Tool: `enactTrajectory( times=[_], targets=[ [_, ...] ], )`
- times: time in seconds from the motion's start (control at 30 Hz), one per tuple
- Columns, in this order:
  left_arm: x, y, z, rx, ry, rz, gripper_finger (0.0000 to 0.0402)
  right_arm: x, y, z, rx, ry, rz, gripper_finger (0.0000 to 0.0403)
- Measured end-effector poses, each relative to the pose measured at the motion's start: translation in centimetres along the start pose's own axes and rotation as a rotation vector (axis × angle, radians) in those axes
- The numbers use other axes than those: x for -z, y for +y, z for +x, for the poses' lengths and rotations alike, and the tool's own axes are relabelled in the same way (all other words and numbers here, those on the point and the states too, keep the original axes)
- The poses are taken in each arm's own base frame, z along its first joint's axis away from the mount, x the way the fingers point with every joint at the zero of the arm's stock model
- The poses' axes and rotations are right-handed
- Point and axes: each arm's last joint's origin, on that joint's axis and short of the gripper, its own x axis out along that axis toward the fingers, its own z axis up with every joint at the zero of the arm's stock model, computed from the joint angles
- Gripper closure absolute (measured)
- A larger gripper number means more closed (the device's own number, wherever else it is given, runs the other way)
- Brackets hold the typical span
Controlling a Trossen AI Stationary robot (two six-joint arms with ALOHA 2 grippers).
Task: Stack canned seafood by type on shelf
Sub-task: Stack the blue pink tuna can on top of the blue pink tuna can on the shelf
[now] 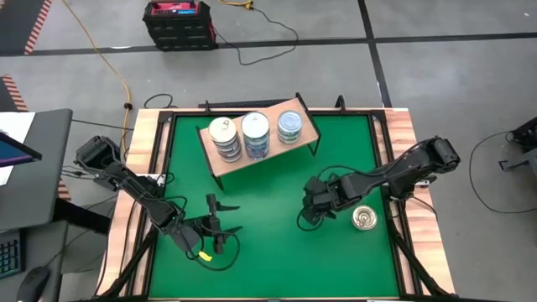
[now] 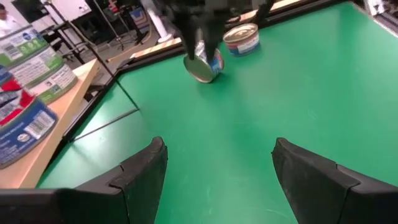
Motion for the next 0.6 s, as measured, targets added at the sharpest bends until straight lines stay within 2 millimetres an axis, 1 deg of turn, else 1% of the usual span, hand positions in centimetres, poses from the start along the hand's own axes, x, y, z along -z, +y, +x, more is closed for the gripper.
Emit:
enactTrajectory(
  times=[0.1,0.2,0.23,0.33,0.5,0.6],
  targets=[
    [0.0,-0.1,0.0,0.03,0.0,-0.004,0.0124,-1.3,-0.4,-1.9,0.058,0.001,-0.034,0.0143],
    [0.0,-0.2,0.0,0.061,0.002,-0.013,0.0124,-2.3,-0.8,-3.2,0.085,0.022,0.004,0.0143],
    [0.0,-0.2,0.0,0.072,0.003,-0.01,0.0124,-2.4,-0.8,-3.5,0.081,0.035,-0.014,0.0143],
    [0.0,-0.5,0.0,0.183,0.005,-0.001,0.0124,-2.1,-0.8,-3.7,0.053,0.1,-0.171,0.0143],
    [-0.6,-1.3,-0.3,0.487,-0.055,0.021,0.0124,-1.2,-0.5,-4.0,0.038,0.141,-0.503,0.0143],
    [-0.9,-1.6,-0.5,0.571,-0.09,0.021,0.0124,-1.1,-0.4,-4.0,-0.013,0.175,-0.592,0.0143]
  ],
)
